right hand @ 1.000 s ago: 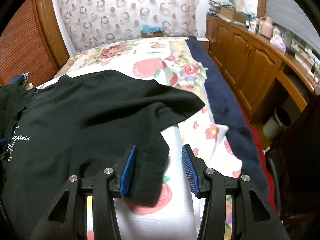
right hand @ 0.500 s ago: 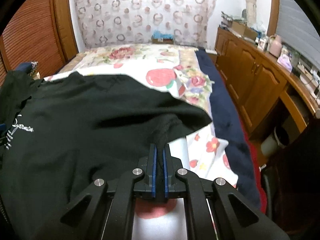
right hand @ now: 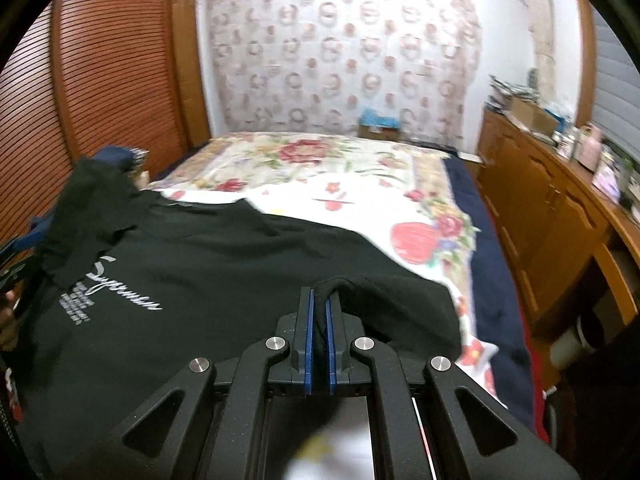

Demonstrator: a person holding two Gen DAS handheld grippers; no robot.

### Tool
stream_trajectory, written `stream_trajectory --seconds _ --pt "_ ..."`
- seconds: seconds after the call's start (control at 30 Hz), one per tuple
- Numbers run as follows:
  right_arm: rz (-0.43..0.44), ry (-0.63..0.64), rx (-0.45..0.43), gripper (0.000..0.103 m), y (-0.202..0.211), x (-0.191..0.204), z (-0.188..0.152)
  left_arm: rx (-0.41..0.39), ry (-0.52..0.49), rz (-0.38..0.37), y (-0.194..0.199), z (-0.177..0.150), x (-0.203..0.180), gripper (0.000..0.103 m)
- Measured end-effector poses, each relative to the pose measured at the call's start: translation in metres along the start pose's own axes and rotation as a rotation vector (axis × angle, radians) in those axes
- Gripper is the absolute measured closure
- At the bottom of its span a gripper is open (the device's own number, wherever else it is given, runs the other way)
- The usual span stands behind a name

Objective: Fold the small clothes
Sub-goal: 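Fold the held side inward over the print and open the right gripper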

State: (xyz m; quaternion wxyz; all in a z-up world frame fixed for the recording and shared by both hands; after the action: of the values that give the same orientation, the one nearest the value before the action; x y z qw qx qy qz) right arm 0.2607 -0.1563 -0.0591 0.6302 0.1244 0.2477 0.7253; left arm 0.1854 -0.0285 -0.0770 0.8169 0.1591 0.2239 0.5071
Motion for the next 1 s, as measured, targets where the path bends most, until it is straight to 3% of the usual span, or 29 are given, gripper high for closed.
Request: stream_trajectory --seconds 0.23,0.4,0.5,0.57,0.63,0.83,1.0 --pt "0.106 0.064 0.052 0.098 -0.003 0.023 -0.036 -0.02 -0.03 -0.035 0.006 -0.003 -0.014 0.008" --pt "0.129 0.085 0.103 0.098 -0.007 0.027 -0.06 -0.006 -0.057 -0.023 0.011 -0.004 -0.022 0.008" --pt "0.125 0.084 0.119 0.086 -0.007 0.017 -0.065 -0.012 -0.059 -0.037 0.016 -0.004 -0.027 0.008" --pt "0.116 0.082 0.121 0.069 -0.001 0.01 -0.065 -0.015 -0.06 -0.043 0.018 -0.004 -0.03 0.008" --pt "0.111 0.073 0.106 0.06 0.009 0.005 -0.059 -0.018 -0.066 -0.045 0.02 -0.004 -0.034 0.008" --pt "0.044 0.026 0.04 0.052 0.035 -0.033 -0.054 -0.019 -0.082 -0.064 0.021 -0.007 -0.047 0.008" --pt "-0.054 -0.017 0.07 0.052 0.012 -0.081 -0.062 -0.009 -0.085 -0.072 0.018 -0.012 -0.053 0.008"
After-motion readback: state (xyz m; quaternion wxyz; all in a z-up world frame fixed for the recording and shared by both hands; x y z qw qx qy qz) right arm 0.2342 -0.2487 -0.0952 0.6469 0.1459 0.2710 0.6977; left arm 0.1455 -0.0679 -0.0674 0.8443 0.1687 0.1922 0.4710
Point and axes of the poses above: each gripper's, at about its wrist camera, not at the fingertips, and y roughly against the way its jaws point, x to its left, z to its top, the point moved 10 cm from there along -y, roughly the way its jaws point, and after that the axes turned 14 degrees about -z, right-handed, at the moved point
